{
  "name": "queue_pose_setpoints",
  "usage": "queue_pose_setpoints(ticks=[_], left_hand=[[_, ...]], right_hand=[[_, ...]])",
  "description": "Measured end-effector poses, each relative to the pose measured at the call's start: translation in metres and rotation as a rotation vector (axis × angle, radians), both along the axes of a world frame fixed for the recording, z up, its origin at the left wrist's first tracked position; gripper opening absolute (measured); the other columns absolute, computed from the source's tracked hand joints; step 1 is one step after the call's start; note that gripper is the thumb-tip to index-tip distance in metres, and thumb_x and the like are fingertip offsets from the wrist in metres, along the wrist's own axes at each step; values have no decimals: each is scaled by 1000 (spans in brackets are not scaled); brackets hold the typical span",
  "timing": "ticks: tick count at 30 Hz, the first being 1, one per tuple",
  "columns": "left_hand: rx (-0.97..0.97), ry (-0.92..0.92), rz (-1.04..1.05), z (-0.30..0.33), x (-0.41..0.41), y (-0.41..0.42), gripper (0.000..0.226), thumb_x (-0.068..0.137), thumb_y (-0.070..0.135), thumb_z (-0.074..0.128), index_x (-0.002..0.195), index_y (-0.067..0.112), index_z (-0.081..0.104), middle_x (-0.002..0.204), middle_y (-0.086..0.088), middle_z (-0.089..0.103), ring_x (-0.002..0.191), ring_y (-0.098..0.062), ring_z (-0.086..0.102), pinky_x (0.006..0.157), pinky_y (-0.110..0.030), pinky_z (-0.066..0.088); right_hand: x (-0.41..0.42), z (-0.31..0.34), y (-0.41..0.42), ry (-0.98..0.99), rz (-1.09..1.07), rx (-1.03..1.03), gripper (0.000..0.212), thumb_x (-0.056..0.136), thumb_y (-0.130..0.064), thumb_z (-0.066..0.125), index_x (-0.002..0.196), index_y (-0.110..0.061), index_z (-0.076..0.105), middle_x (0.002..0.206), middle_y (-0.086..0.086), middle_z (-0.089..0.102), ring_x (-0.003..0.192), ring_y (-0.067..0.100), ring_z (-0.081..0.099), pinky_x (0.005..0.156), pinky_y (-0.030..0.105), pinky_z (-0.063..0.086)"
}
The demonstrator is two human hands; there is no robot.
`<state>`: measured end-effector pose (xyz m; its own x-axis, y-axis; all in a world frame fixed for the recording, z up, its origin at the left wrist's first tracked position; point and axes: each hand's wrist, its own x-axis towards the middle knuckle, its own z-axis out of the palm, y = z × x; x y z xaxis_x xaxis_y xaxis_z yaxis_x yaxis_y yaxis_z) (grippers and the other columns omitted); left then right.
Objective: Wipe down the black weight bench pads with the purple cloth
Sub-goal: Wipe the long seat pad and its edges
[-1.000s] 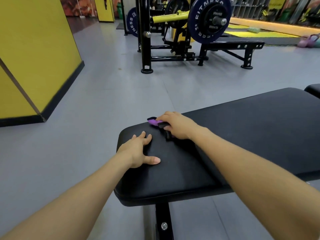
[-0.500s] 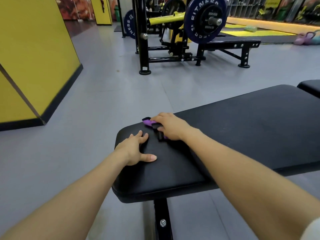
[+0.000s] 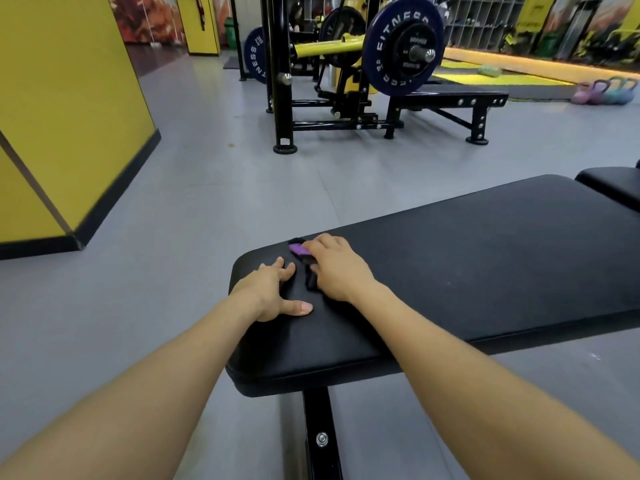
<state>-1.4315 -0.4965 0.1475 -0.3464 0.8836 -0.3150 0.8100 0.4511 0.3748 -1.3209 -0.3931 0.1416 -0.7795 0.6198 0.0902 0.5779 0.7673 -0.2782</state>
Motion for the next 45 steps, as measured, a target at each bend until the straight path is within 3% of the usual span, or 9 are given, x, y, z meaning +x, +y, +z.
queue_pose_setpoints(ticks=[7, 12, 17, 23, 32, 39, 45], left_hand=[[124, -7, -28, -3, -8, -10, 89, 75, 59, 64, 148, 30, 22, 157, 10, 13, 144, -15, 15, 113, -32, 23], [291, 44, 68, -20, -49, -25, 59, 87, 48, 56, 140, 27, 40, 150, 10, 31, 136, -15, 32, 104, -35, 36], [327, -27, 64, -36, -55, -38, 60, 92, 47, 49, 145, 25, 31, 155, 8, 22, 142, -13, 23, 112, -33, 24], [305, 14, 39, -33, -56, -36, 60, 92, 46, 48, 145, 24, 31, 155, 5, 23, 142, -16, 22, 112, -34, 26], [389, -23, 59, -45, -61, -35, 60, 90, 48, 51, 143, 25, 35, 153, 8, 25, 142, -14, 22, 113, -34, 26], [412, -41, 53, -45, -57, -40, 58, 92, 47, 48, 144, 24, 34, 154, 6, 24, 141, -16, 21, 113, -33, 23], [413, 13, 30, -44, -54, -42, 55, 94, 47, 44, 142, 22, 36, 153, 5, 27, 137, -20, 27, 108, -36, 31]], right_hand=[[15, -6, -36, -72, -46, 145, 47, 99, -22, 37, 144, -14, 26, 142, 6, 30, 131, 26, 25, 95, 31, 37], [-39, -9, 7, -120, -160, 156, 40, 97, -18, 39, 136, -12, 35, 137, 10, 34, 125, 31, 29, 96, 38, 38], [-54, -6, 13, -119, -190, 143, 39, 100, -23, 35, 137, -15, 36, 137, 8, 36, 124, 30, 30, 96, 40, 39], [2, -10, -61, -64, 6, 191, 42, 99, -27, 38, 140, -23, 36, 137, -3, 37, 124, 21, 30, 94, 35, 44], [-84, -12, 10, -145, -177, 196, 36, 98, -20, 38, 133, -12, 40, 135, 8, 39, 121, 29, 34, 92, 38, 40], [-26, -18, -67, -100, -59, 267, 40, 100, -27, 36, 140, -23, 35, 134, -3, 36, 121, 20, 31, 84, 34, 47], [-69, -11, -26, -140, -159, 216, 38, 100, -24, 36, 136, -16, 38, 136, 6, 38, 123, 28, 32, 91, 38, 40]])
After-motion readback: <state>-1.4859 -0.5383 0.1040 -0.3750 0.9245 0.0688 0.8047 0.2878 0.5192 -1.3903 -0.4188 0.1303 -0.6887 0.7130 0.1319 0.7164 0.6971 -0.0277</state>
